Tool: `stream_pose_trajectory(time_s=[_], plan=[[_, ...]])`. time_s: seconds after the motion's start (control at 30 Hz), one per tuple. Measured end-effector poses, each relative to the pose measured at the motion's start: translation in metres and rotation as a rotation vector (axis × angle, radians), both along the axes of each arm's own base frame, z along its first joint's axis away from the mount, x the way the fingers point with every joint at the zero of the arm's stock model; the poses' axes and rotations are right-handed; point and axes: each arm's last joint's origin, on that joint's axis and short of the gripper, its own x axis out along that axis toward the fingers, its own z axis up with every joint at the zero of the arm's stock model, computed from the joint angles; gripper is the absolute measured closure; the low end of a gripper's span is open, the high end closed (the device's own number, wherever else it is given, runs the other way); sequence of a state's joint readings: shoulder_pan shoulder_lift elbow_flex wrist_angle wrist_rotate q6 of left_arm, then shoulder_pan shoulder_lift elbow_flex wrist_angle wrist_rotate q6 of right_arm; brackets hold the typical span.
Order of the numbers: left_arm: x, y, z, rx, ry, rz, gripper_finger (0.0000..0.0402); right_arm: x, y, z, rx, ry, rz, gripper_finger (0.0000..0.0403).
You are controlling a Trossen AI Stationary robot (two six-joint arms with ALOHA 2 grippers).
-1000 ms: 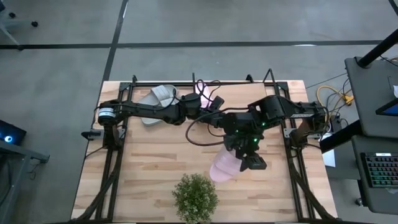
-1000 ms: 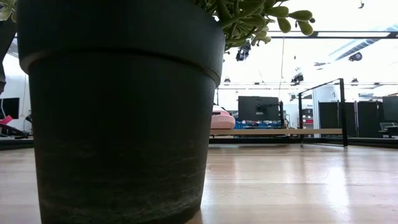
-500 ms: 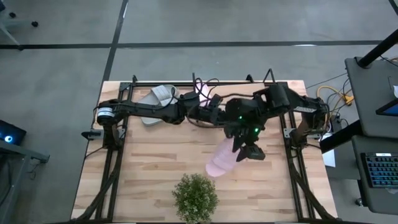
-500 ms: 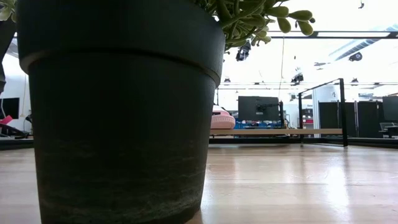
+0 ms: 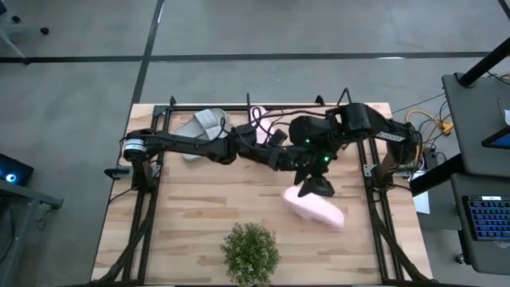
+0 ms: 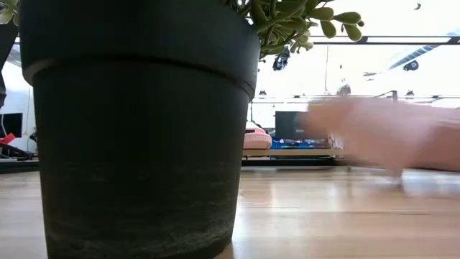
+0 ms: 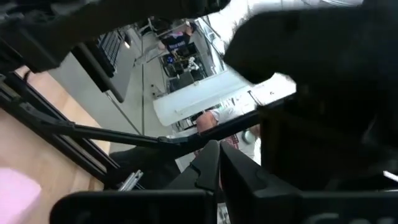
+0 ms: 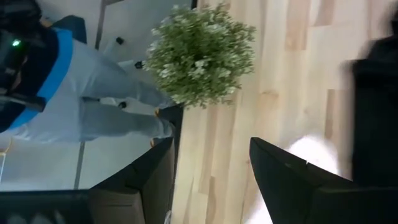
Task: Pick and place slides into the shelf
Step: Put the pink slipper on the shelf
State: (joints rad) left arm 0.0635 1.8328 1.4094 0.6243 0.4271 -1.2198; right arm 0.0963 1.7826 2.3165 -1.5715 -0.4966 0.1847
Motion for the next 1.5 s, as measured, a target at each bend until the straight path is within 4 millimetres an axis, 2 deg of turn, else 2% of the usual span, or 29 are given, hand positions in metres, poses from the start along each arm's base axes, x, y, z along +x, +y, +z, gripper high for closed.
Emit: stream_pose_trajectory(time_s=[0.77,1.07,1.27,1.5], plan=[[-0.001,0.009,-0.005,0.017,0.017,-0.047,0.0402,0.002,-0.001,-0.005,-0.065,0.012,-0.034,0.0202],[-0.005,0.016,-0.030,0.043,0.091,-0.100,0.0401,0.010,-0.002,-0.003,-0.114,-0.080,-0.049,0.0202],[-0.022,0.022,-0.033,0.119,0.067,-0.081,0.0401,0.012,-0.002,-0.006,-0.150,-0.093,-0.029,0.0202],[-0.053,0.032,-0.033,0.199,0.053,-0.008,0.0401,0.016,-0.002,-0.010,-0.179,-0.126,0.006,0.0202]])
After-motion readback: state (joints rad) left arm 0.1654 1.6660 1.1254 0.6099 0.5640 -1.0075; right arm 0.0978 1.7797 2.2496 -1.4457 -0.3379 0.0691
